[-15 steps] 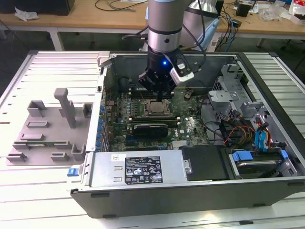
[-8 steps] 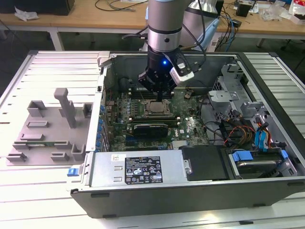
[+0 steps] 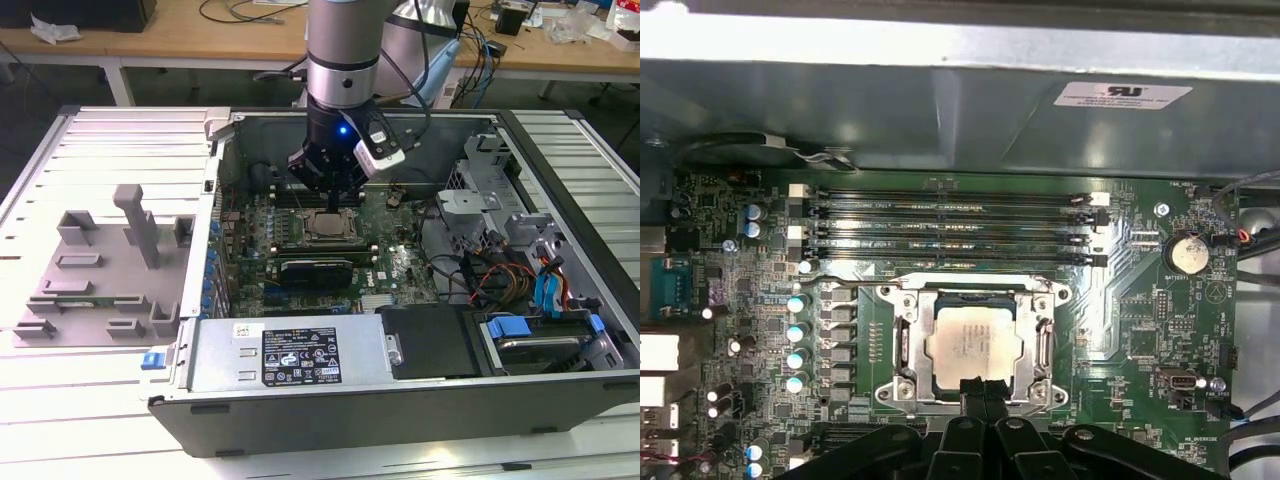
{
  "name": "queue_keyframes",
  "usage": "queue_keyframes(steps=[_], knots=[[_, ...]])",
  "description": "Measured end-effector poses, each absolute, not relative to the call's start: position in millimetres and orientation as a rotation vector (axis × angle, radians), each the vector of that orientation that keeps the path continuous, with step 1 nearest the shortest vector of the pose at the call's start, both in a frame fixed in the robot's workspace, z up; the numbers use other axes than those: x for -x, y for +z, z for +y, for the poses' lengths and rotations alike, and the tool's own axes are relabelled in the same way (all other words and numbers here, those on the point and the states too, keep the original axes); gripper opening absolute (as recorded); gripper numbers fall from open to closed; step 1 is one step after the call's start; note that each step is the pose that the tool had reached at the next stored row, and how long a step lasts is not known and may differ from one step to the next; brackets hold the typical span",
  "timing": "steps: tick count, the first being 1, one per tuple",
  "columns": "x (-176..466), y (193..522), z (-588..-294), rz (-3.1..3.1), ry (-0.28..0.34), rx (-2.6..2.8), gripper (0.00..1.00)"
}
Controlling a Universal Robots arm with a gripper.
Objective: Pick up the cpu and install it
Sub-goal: 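Install the first cpu locking lever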
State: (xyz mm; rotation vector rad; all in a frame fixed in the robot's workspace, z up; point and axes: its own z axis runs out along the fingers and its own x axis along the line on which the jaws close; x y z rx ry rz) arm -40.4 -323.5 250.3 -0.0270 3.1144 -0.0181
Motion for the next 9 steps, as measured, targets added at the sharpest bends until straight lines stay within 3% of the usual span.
queue_keyframes(steps=[9], knots=[[58.3,250.3,-323.0,3.114,-0.018,0.027,0.11]])
